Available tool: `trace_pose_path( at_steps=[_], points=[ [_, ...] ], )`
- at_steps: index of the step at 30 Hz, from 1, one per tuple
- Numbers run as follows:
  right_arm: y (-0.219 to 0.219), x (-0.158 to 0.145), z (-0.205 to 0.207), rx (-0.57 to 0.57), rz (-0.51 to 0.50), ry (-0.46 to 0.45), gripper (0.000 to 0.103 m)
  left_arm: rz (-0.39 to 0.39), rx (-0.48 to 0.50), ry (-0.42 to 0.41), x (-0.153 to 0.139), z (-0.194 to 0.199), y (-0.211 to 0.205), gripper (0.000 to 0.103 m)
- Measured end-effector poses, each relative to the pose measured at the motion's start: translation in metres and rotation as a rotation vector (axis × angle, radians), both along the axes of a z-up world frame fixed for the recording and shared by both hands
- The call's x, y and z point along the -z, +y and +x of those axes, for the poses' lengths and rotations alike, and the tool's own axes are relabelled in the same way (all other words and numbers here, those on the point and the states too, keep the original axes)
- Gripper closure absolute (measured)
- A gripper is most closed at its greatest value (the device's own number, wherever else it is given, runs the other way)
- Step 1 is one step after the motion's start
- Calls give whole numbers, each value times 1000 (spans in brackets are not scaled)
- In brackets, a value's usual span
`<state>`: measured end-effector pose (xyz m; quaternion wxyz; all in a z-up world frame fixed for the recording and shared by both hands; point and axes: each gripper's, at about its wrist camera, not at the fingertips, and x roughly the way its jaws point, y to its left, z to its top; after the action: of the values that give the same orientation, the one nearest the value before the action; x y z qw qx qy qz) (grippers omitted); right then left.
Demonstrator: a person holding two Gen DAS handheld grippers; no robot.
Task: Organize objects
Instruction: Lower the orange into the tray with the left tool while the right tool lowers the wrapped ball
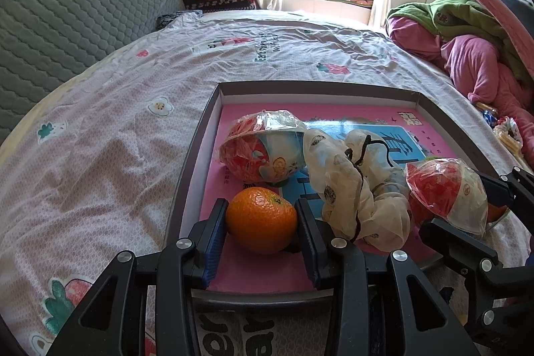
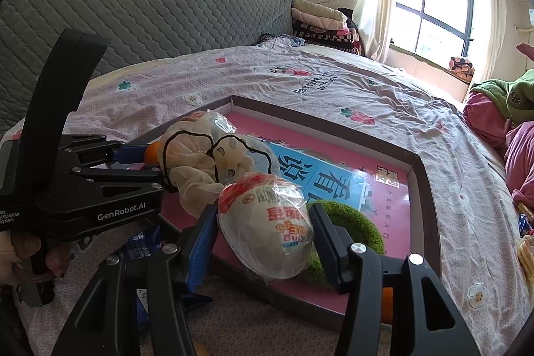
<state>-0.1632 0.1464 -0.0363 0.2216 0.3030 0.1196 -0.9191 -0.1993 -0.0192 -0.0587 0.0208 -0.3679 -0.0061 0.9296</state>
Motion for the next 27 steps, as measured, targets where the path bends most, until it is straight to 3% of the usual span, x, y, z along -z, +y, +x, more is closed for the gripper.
trace_pose_path(
  at_steps=[27],
  points=[
    [5, -2, -2, 18, -38, -69, 47, 1, 1, -6, 0, 4, 1, 61]
  ],
)
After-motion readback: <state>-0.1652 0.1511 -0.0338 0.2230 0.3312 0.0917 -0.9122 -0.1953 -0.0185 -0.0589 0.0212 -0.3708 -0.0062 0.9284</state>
